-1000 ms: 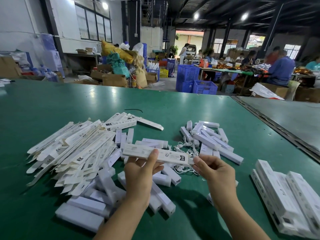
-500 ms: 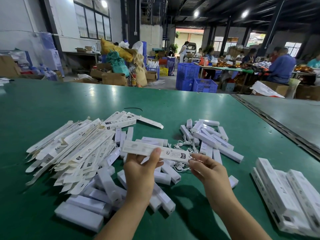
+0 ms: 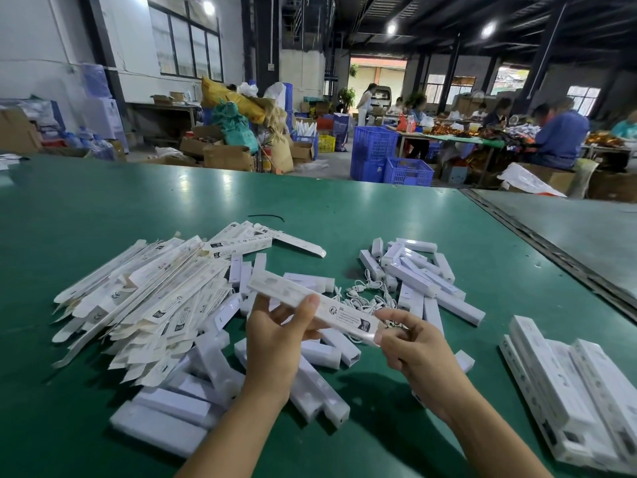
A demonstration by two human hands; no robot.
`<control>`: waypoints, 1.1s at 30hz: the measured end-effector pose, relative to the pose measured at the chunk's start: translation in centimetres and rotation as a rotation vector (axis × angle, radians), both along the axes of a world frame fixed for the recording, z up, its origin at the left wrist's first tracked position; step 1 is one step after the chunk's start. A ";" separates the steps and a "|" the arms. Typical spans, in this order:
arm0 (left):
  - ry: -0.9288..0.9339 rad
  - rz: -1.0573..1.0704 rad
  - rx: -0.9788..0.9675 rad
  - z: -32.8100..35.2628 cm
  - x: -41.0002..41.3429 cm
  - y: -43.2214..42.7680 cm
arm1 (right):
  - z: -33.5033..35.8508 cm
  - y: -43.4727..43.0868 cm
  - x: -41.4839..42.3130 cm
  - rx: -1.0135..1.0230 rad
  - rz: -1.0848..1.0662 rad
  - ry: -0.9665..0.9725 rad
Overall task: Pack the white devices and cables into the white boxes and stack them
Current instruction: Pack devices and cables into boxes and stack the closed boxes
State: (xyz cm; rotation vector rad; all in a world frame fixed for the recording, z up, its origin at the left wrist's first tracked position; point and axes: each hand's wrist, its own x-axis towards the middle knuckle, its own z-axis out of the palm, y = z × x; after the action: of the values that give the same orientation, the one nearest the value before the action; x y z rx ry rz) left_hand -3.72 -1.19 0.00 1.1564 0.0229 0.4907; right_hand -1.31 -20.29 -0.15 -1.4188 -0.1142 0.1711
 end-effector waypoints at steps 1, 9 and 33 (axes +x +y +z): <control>0.002 -0.021 -0.004 0.0 0.0 -0.1 | 0.1 0.2 -0.2 -0.078 -0.020 -0.063; 0.051 -0.051 0.088 -0.4 0.2 -0.3 | -0.1 1.8 -1.4 -0.240 -0.106 -0.396; -0.059 -0.005 0.533 -1.2 -0.8 -1.7 | 0.0 1.5 -2.4 -0.329 0.082 -0.718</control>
State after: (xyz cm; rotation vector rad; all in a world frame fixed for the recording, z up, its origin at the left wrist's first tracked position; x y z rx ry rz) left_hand -4.51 -2.85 -1.18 1.6609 -0.1713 0.5431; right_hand -3.76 -18.82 -0.12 -1.7503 -0.7635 -0.2729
